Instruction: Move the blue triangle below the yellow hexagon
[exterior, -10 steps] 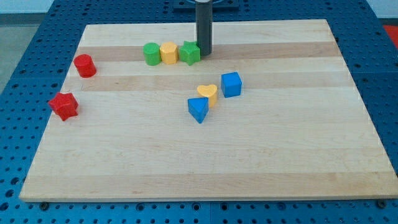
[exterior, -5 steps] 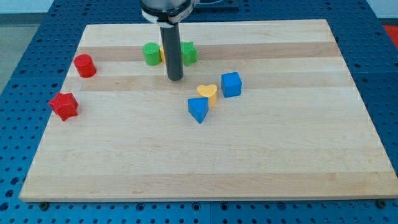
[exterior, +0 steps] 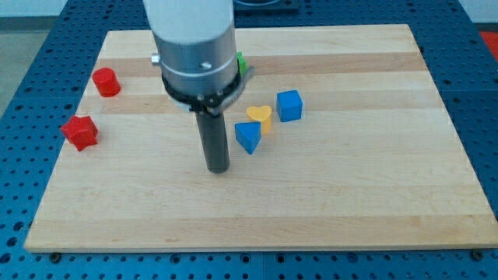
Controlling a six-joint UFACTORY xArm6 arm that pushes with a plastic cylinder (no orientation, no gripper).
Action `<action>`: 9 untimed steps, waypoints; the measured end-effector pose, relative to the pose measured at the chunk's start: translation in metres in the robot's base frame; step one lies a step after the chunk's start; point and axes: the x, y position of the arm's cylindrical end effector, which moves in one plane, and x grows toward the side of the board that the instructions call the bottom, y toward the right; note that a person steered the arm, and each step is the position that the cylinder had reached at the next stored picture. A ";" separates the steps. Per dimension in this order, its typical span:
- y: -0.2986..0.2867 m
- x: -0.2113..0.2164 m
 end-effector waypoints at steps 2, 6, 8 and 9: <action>0.098 -0.007; 0.009 -0.094; 0.005 -0.105; 0.006 -0.090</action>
